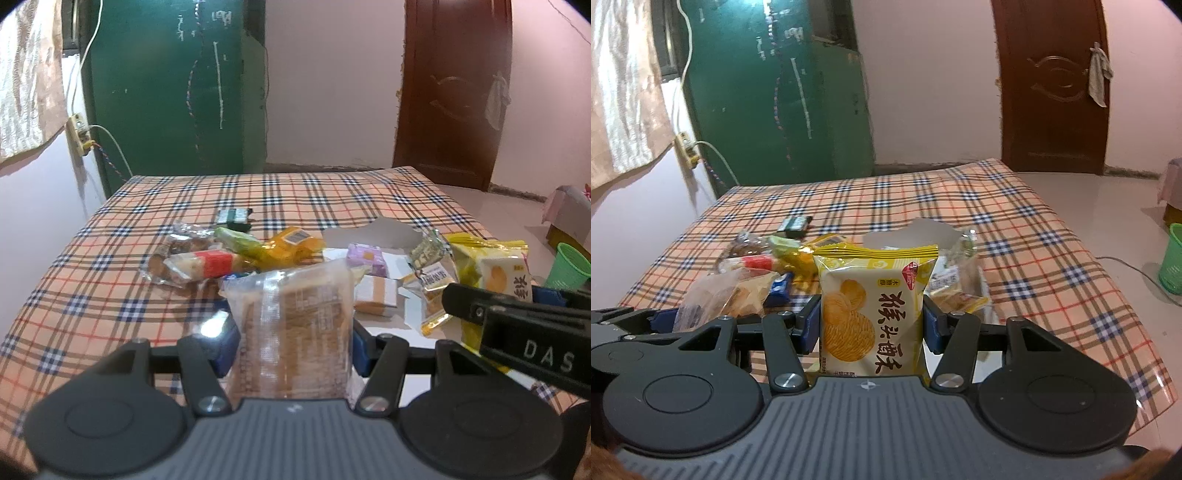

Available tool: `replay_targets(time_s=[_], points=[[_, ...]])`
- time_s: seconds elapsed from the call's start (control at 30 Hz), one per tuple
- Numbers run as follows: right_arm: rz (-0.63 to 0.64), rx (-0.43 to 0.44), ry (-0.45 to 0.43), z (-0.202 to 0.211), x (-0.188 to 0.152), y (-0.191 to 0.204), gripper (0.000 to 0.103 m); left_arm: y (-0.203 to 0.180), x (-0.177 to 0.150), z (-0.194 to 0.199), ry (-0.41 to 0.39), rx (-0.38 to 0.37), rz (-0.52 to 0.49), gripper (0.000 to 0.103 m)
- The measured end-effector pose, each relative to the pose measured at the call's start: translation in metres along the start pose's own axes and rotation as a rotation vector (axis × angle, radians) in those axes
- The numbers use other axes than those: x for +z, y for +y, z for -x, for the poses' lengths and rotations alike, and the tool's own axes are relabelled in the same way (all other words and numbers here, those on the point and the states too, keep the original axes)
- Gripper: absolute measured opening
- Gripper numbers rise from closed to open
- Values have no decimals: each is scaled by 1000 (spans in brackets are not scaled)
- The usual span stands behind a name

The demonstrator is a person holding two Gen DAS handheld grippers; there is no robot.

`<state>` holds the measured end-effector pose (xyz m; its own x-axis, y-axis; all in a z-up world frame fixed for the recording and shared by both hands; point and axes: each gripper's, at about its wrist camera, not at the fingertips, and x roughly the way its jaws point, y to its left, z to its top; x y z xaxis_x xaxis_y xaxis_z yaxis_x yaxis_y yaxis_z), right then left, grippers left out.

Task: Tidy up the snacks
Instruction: 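Carry both held bags over the open white box, then lower both bags into the white box and open both grippers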

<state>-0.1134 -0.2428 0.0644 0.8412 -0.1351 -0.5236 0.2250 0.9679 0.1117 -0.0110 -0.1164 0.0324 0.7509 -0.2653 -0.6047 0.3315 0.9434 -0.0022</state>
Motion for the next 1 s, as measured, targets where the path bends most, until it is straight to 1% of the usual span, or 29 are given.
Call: replay_targets(time_s=[0.4,0.57,0.7,1.0], points=[[-56,-68,2,16,-7,-39,66,-31,-6,-10,26,-66,-42,58],[-73,-87,10,23,-11,-50,66,-44,-10,-15,43,-89,-59,58],[-79,-104,23,23,-16,-54,66,-52,-15,-20,61,-103,-76,58],[-99,-109,63,17,-25,-57,66,-62,-22,-29,88,-111,-91,58]])
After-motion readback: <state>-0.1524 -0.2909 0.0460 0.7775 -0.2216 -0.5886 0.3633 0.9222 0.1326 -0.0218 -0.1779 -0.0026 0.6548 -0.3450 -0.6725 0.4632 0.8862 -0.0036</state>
